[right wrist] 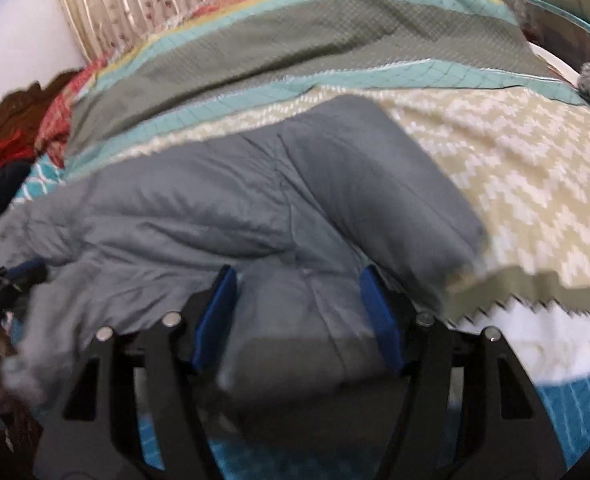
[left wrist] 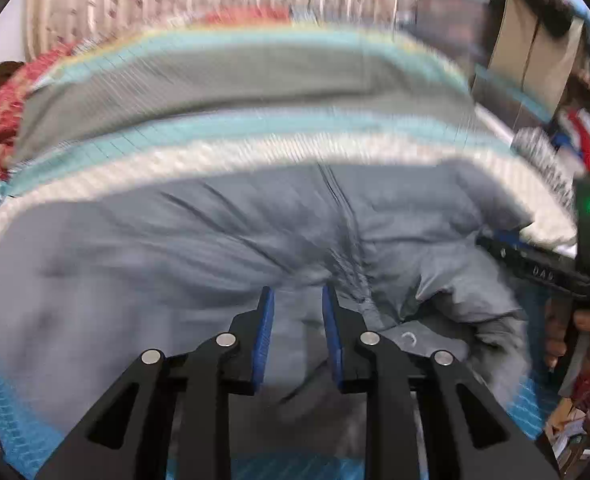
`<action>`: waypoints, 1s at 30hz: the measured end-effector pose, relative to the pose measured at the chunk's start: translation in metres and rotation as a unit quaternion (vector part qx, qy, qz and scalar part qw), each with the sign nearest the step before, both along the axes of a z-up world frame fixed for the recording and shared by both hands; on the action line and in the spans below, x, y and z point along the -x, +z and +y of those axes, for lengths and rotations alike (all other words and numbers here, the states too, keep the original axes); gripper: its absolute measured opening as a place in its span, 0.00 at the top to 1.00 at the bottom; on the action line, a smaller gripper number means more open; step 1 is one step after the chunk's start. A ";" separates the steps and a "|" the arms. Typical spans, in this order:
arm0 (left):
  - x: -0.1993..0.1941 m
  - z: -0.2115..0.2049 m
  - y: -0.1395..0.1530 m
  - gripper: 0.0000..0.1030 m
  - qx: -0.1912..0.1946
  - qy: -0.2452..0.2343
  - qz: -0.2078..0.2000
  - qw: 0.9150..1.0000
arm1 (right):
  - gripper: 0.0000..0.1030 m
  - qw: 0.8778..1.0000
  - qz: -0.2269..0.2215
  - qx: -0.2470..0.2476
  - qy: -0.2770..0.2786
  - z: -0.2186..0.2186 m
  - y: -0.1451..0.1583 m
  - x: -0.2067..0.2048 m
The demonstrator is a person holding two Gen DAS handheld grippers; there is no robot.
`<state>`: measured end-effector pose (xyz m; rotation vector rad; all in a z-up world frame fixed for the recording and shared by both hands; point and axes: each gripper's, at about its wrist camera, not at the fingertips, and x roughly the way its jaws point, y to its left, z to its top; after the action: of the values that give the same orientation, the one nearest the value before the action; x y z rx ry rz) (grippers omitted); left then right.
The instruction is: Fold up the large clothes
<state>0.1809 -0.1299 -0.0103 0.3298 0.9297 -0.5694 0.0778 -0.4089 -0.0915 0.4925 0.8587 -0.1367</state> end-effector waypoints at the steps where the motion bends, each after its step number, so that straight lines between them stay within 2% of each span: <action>1: -0.002 0.018 0.015 0.68 0.012 0.011 -0.013 1.000 | 0.40 1.000 -0.013 -0.004 -0.008 -0.002 0.008 0.012; 3: -0.019 0.064 0.044 0.68 0.033 0.063 -0.034 0.997 | 0.40 0.999 -0.043 -0.006 -0.023 -0.005 0.025 0.036; 6: -0.048 0.125 0.066 0.67 0.052 0.154 -0.042 0.986 | 0.40 0.997 -0.067 -0.001 -0.044 -0.011 0.043 0.056; 9: -0.079 0.195 0.071 0.62 0.093 0.262 -0.010 0.961 | 0.40 0.993 -0.093 -0.022 -0.065 -0.018 0.058 0.068; 11: -0.088 0.214 0.065 0.59 0.123 0.285 0.019 0.950 | 0.40 0.992 -0.101 -0.035 -0.070 -0.020 0.063 0.066; 13: -0.093 0.222 0.055 0.53 0.151 0.284 0.051 0.946 | 0.40 0.991 -0.103 -0.039 -0.070 -0.019 0.067 0.058; 15: -0.097 0.215 0.043 0.45 0.166 0.273 0.080 0.944 | 0.40 0.992 -0.097 -0.044 -0.066 -0.014 0.070 0.048; 18: -0.099 0.199 0.026 0.43 0.185 0.252 0.116 0.943 | 0.40 0.990 -0.109 -0.077 -0.040 0.003 0.080 0.036; 19: -0.099 0.192 0.021 0.45 0.182 0.250 0.119 0.944 | 0.40 0.990 -0.111 -0.083 -0.024 0.013 0.085 0.028; 21: -0.099 0.189 0.009 0.67 0.181 0.239 0.131 0.945 | 0.40 0.989 -0.114 -0.087 0.025 0.042 0.099 0.008; 22: -0.097 0.186 0.003 0.74 0.196 0.225 0.155 0.942 | 0.40 0.988 -0.117 -0.082 0.054 0.060 0.107 -0.003; 24: -0.088 0.184 0.000 0.75 0.215 0.211 0.173 0.938 | 0.40 0.983 -0.130 -0.064 0.114 0.099 0.125 -0.022; 26: -0.082 0.180 0.004 0.75 0.211 0.202 0.168 0.941 | 0.40 0.975 -0.142 -0.046 0.163 0.134 0.138 -0.038; 30: -0.079 0.190 0.019 0.73 0.179 0.213 0.139 0.950 | 0.40 0.960 -0.146 -0.023 0.236 0.199 0.149 -0.058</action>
<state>0.2600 0.0600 0.0088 -0.2846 1.1058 -0.3777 0.1361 -0.2097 0.0573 0.3271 0.6693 0.3876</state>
